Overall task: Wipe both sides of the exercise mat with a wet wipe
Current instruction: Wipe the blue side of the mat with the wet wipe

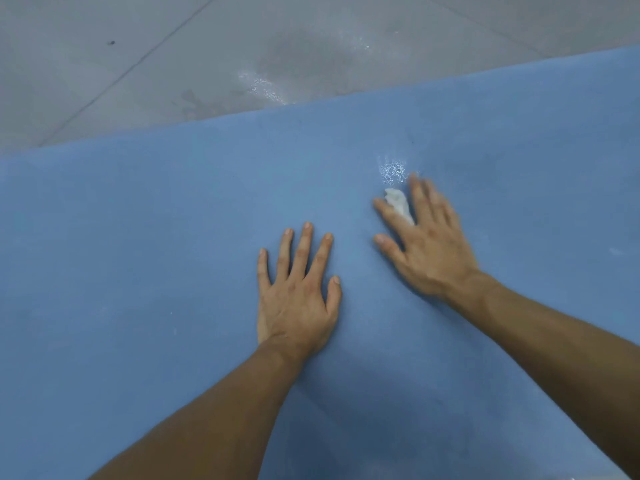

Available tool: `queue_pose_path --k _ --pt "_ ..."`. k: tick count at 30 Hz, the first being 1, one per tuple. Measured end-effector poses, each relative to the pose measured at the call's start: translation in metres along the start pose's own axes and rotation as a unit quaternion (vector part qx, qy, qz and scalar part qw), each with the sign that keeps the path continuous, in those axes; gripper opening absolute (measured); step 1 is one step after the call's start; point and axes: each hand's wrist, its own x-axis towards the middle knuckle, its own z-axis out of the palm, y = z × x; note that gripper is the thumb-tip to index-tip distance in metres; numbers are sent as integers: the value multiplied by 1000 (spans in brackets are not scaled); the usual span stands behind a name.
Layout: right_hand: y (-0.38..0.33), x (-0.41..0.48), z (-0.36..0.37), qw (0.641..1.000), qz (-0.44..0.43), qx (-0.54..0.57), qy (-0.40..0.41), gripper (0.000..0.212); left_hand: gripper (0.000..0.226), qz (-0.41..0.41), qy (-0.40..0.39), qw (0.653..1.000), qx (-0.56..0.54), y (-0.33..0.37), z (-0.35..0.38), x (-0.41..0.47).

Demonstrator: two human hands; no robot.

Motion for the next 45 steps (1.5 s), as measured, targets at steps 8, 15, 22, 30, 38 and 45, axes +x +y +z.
queue_pose_path --k 8,15,22,30,38,45 --pt "0 -1 -11 998 -35 -15 -55 84 65 -3 -6 1000 -6 0 -1 1" --pt "6 -5 0 1000 15 -13 -22 83 65 1 -8 1000 -5 0 -1 0" --pt "55 41 -11 985 170 27 25 93 65 2 -14 1000 -6 -1 -1 0" --pt "-25 32 2 999 -26 9 -27 96 66 1 -4 1000 -3 -1 0 1" --pt "-6 46 -7 1000 2 5 -19 93 65 3 15 1000 -4 -3 1 1" --pt "72 78 -30 982 187 21 -19 88 66 6 11 1000 0 -3 3 1"
